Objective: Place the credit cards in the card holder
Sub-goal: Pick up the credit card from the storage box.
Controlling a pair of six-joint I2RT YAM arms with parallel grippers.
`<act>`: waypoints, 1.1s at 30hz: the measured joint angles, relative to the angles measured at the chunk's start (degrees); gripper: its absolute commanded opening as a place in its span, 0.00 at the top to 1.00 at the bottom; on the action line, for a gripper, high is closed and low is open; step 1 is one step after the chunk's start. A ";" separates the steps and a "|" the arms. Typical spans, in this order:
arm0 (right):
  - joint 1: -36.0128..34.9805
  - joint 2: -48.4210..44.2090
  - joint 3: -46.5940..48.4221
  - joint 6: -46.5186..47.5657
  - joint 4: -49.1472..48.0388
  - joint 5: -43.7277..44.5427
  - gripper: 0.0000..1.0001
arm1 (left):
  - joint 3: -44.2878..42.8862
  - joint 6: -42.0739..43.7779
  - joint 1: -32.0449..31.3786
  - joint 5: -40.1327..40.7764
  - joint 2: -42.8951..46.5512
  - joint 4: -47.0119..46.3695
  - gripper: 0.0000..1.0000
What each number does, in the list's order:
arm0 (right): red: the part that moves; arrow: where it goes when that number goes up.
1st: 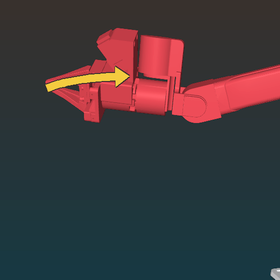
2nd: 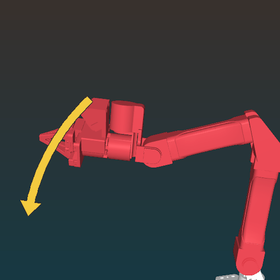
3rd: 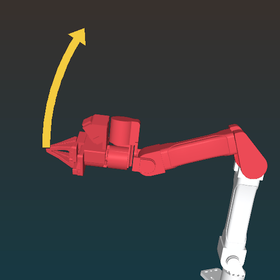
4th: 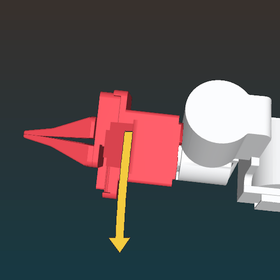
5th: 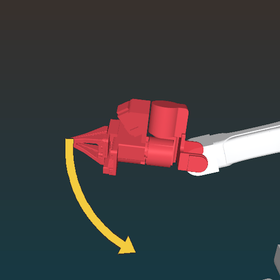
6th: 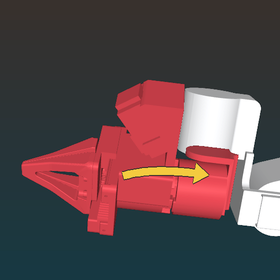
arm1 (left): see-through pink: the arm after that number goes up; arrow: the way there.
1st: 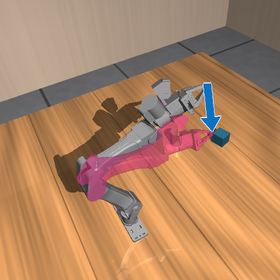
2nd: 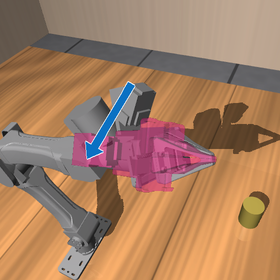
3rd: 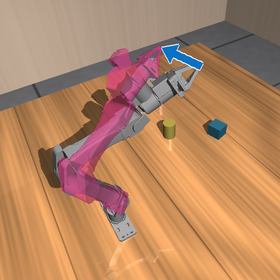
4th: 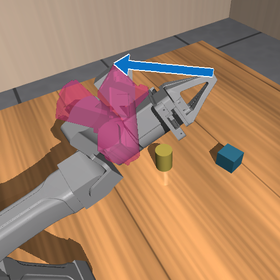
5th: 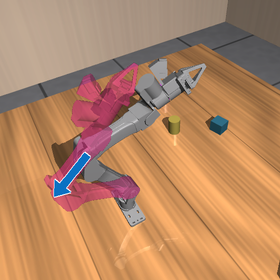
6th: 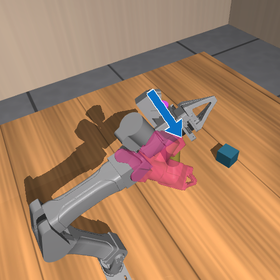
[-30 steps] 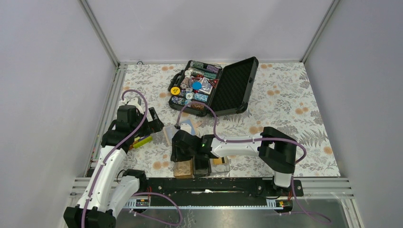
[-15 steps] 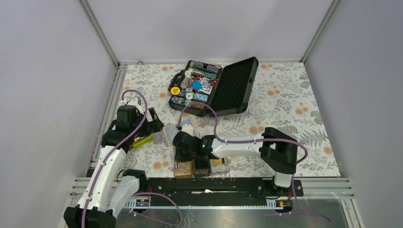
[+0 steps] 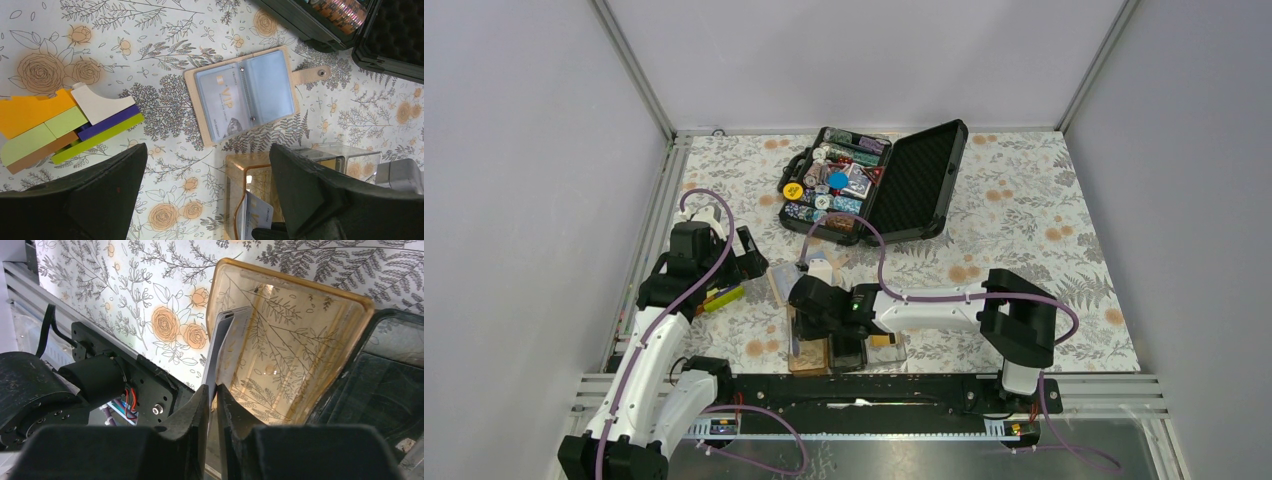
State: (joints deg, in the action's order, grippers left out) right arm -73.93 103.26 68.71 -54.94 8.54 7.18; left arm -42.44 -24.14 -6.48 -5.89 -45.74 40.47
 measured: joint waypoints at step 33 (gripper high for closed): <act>-0.15 1.16 -1.46 2.69 -5.18 -1.09 0.53 | 0.33 -2.01 0.11 -0.55 1.55 -0.07 0.01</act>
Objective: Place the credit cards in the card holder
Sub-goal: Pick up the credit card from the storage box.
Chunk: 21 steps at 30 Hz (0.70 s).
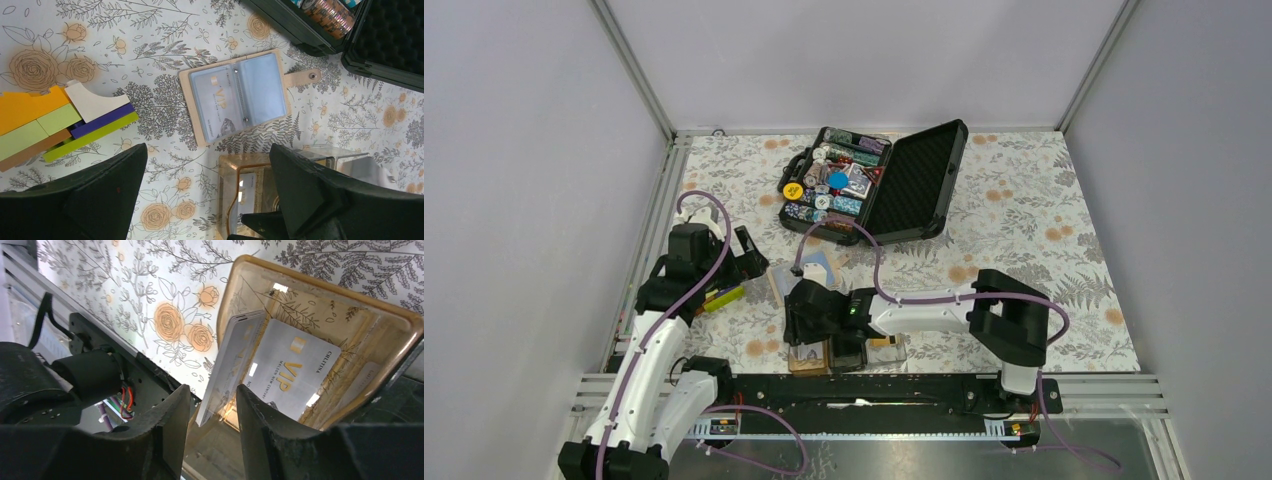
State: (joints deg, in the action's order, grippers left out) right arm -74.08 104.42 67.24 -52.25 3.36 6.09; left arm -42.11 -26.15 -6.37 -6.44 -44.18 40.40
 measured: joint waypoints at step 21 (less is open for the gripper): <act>0.26 2.73 1.07 -0.09 -1.18 -2.64 0.60 | 0.24 -0.50 0.00 -0.76 -0.24 -0.24 0.01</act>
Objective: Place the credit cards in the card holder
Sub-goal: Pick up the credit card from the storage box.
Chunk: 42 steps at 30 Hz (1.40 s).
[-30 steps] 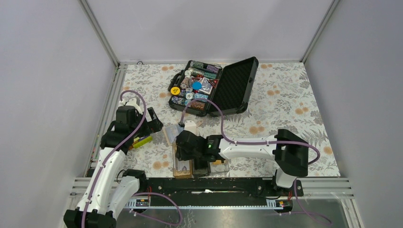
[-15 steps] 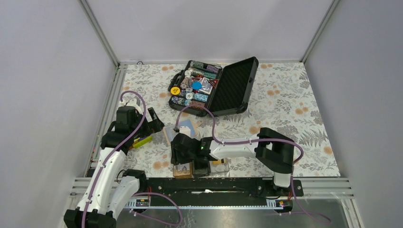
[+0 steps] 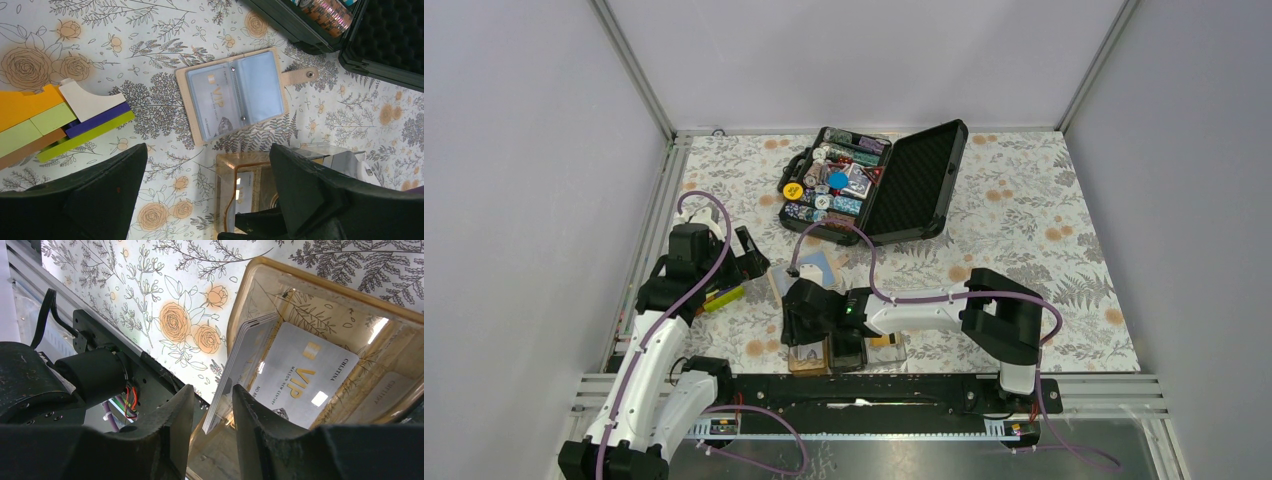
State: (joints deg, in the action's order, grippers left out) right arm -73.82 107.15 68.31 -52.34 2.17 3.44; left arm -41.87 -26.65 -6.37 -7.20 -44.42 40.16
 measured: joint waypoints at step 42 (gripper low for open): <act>0.07 -2.95 -0.26 -1.51 6.95 5.20 1.00 | 0.02 -0.28 0.00 0.00 0.00 0.00 0.01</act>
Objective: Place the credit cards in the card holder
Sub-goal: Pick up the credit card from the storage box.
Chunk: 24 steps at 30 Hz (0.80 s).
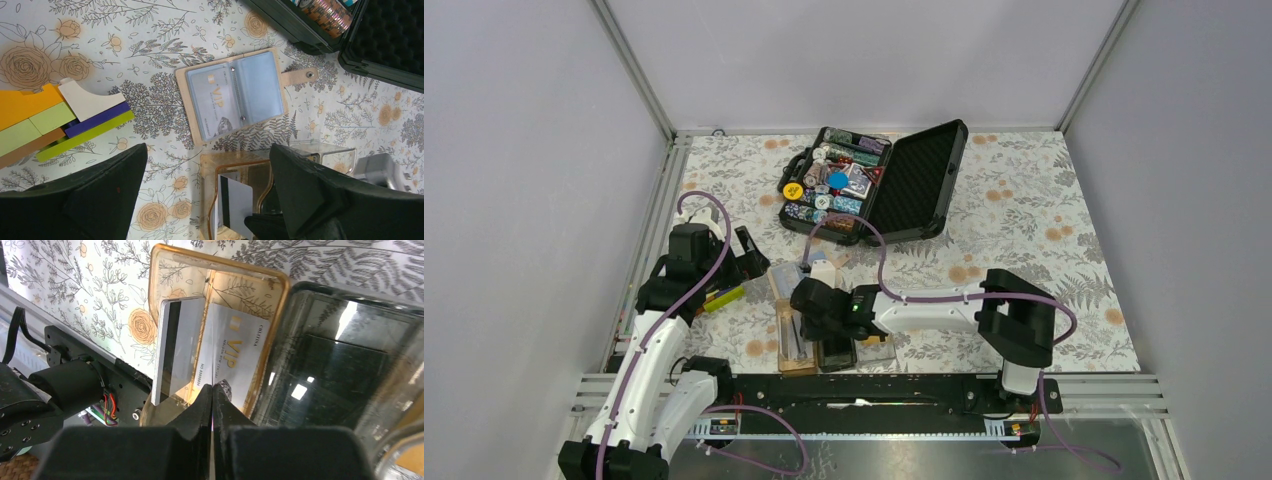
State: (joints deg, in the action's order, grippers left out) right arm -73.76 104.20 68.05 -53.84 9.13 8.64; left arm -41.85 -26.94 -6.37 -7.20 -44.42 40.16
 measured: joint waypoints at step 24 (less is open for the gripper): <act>22.38 -25.97 -21.51 5.57 -34.16 -19.85 1.00 | 4.24 -3.39 0.07 -32.94 12.74 -18.18 0.01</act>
State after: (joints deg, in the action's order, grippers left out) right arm -51.37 78.24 46.54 -48.27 -25.04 -11.20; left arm -37.60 -30.33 -6.31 -40.14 -31.68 21.98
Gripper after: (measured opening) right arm 0.014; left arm 0.985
